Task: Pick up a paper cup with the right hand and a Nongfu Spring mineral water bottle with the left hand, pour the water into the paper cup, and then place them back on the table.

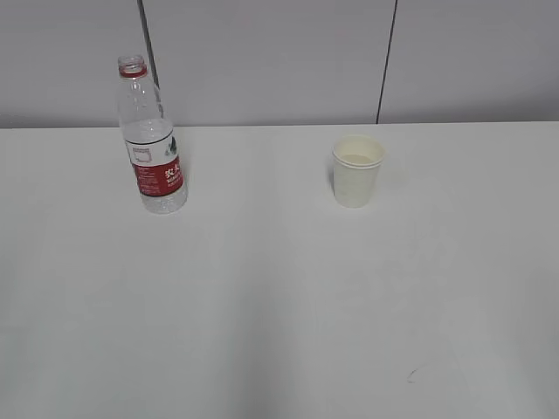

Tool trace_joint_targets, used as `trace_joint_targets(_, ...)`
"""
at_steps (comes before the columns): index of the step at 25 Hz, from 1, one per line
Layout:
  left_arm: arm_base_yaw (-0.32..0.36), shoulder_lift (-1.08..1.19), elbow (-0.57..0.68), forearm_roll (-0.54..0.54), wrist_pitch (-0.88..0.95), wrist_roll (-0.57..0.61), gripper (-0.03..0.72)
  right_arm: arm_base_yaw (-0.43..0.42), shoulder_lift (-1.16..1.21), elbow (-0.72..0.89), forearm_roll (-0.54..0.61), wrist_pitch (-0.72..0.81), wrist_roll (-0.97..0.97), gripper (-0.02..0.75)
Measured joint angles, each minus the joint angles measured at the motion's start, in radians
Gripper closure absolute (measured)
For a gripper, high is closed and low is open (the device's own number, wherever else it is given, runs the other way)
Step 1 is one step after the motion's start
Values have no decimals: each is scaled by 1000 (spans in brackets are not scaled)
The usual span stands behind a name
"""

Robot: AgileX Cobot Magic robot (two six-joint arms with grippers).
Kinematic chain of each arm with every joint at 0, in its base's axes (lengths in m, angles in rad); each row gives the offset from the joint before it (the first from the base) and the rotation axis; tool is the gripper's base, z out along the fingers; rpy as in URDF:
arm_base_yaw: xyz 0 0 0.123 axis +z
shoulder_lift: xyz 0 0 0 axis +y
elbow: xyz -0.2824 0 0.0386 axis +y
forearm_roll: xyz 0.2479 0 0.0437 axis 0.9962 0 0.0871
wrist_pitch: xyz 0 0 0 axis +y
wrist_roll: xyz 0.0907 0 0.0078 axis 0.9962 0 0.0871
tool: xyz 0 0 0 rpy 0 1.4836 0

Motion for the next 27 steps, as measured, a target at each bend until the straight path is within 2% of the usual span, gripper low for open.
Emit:
trace_joint_targets(8,0,0,0,0,0,0,144,-93,0,0,0,0,-2,147)
trace_joint_targets(27,0,0,0,0,0,0,187,-98,0,0,0,-1,-2,147)
